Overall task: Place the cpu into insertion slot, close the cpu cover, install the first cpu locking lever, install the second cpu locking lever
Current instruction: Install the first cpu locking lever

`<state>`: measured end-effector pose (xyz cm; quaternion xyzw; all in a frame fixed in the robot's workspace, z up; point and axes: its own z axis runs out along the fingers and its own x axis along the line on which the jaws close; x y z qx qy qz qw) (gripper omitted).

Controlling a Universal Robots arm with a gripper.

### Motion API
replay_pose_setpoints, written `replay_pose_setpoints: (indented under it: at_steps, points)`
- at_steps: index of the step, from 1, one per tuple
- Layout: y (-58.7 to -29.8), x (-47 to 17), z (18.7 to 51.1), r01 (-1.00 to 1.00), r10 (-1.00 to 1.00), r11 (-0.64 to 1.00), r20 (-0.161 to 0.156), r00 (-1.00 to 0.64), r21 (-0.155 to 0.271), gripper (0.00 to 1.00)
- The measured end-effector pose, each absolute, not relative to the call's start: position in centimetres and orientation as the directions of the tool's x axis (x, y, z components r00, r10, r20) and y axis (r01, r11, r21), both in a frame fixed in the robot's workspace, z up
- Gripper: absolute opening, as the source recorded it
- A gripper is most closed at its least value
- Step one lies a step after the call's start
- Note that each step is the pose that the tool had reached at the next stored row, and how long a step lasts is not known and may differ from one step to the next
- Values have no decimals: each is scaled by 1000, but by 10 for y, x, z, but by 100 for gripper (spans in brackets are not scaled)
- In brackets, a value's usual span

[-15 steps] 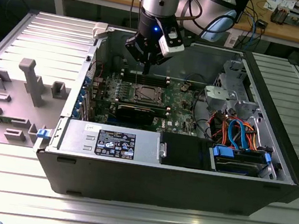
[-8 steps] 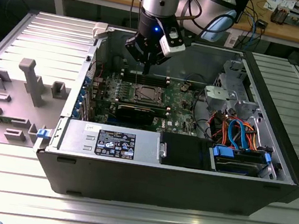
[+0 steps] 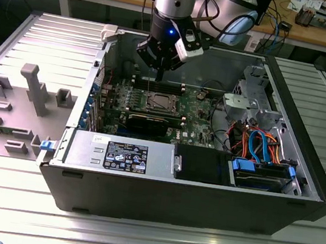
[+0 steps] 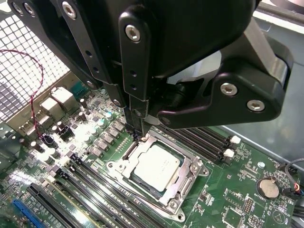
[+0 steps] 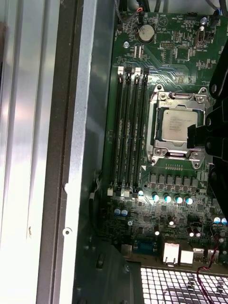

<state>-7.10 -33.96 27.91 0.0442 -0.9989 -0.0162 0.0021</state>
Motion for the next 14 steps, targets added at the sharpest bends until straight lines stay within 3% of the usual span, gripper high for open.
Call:
replay_pose_setpoints:
  at_steps: [14]
  points:
    - [-340,-71,279,-94,-95,995,3,-996,33,11]
